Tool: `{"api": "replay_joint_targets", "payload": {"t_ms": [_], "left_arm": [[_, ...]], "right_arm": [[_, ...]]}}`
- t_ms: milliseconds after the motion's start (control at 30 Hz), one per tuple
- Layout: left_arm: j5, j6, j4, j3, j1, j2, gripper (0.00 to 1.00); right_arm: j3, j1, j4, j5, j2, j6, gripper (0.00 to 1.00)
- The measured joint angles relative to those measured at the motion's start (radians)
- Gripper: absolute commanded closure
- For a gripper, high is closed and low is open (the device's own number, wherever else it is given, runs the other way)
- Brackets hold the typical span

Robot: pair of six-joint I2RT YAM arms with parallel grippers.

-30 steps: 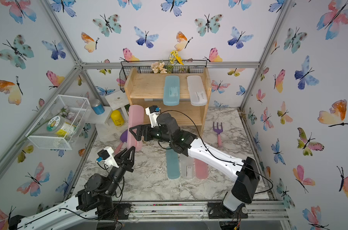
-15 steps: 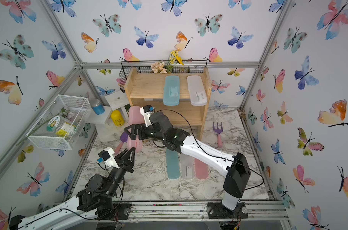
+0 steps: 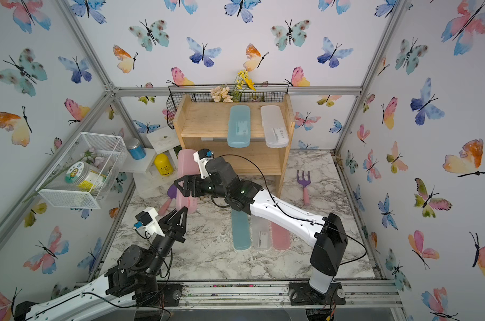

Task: Remove the pencil cases from the shelf
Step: Pick up the pencil case from the shelf, then place the pencil case at the center of the board.

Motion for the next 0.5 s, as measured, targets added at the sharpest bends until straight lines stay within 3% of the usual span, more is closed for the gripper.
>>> {"api": "replay_joint_targets", "payload": {"t_ms": [100,167,267,500], "left_arm": [[-0.005,-0.007,-0.003,0.001,0.000,-0.003,0.15],[-0.008,-0.016,-0.018,0.008,0.000,-0.004,0.07],[-0.009,-0.021,-0.058,0.036,0.000,-0.005,0.00],[-0.025,-0.041,-0.139,0.095,0.000,-0.019,0.01]], "right_arm": [[-0.014,0.000,-0.012,0.022,-0.005,-0.016,0.24],[-0.039,0.000,-0.027,0.044,-0.016,-0.033,0.24],[-0.116,0.000,-0.048,0.087,-0.060,-0.065,0.22],[-0.336,0.000,-0.108,0.174,-0.216,-0.094,0.22]]}}
